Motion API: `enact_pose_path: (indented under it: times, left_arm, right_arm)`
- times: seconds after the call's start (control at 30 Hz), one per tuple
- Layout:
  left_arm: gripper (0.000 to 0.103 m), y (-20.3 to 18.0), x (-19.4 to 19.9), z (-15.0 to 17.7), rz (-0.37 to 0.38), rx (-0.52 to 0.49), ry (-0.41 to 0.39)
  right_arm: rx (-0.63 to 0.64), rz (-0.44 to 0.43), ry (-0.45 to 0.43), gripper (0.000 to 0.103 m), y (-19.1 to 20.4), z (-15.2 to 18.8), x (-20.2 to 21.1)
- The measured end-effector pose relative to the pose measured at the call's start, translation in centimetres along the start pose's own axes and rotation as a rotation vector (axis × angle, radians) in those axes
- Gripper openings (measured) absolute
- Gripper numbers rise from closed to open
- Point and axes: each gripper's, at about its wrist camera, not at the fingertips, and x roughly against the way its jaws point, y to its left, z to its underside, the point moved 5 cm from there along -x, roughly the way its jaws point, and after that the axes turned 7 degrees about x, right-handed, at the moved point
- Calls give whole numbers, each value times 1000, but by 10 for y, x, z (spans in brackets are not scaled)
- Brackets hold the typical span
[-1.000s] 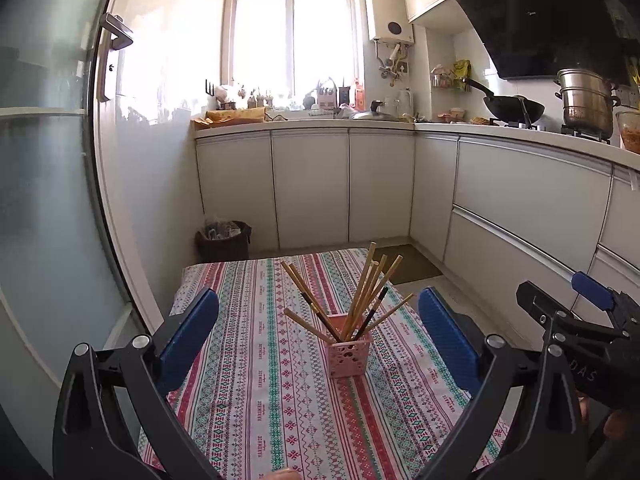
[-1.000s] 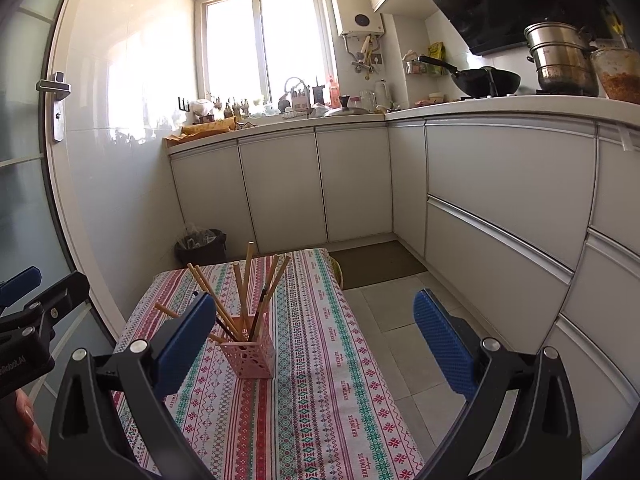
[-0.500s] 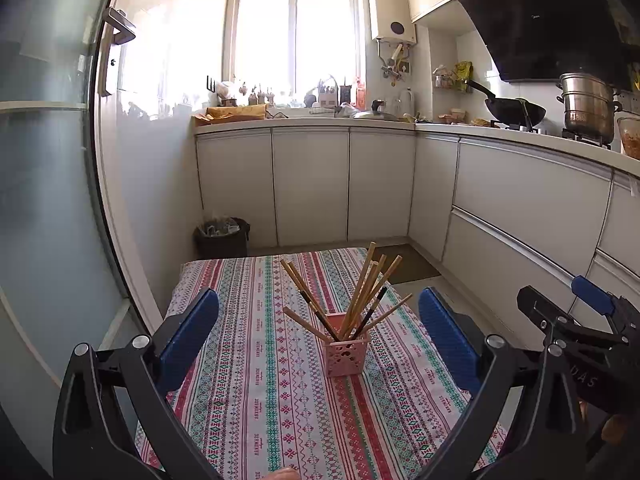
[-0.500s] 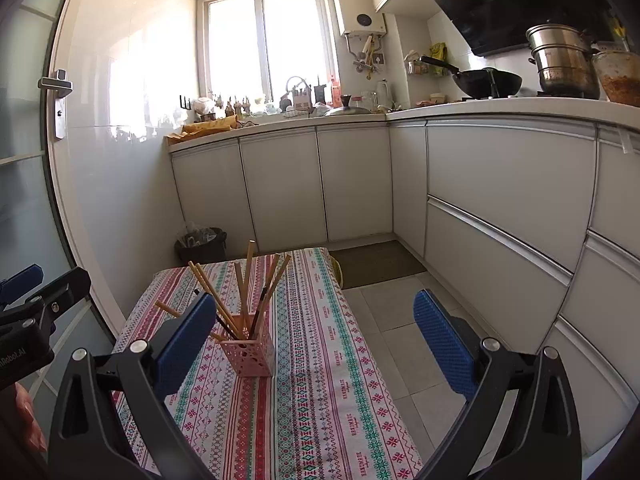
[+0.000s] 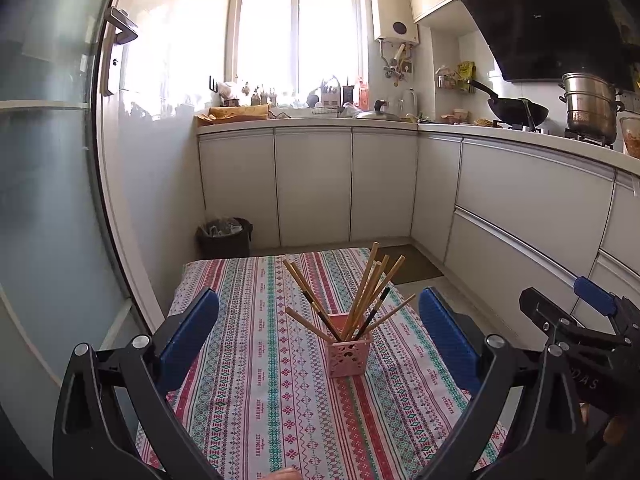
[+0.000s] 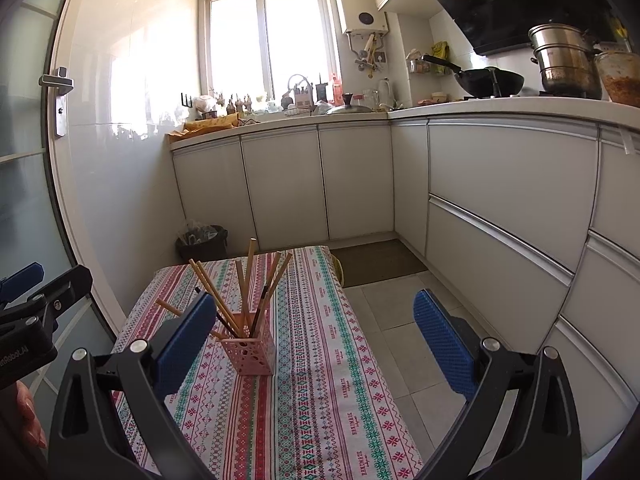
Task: Organize utensils
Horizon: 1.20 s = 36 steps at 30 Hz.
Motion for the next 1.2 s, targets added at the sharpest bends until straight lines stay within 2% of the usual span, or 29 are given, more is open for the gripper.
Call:
enact_pose_path:
  times: [0.57, 0.9, 1.03, 1.2]
  left_arm:
    - [96, -3, -1, 0, -21, -13, 0]
    - [96, 2, -3, -2, 2, 54, 38]
    - [96, 0, -1, -4, 2, 42, 19]
    - [96, -6, 11, -10, 28, 9, -58]
  right_arm:
    - [2, -5, 6, 96, -1, -2, -1]
    - [3, -15, 5, 96, -1, -4, 1]
    - [-1, -16, 7, 96, -2, -4, 1]
    - [-3, -17, 7, 96, -2, -3, 1]
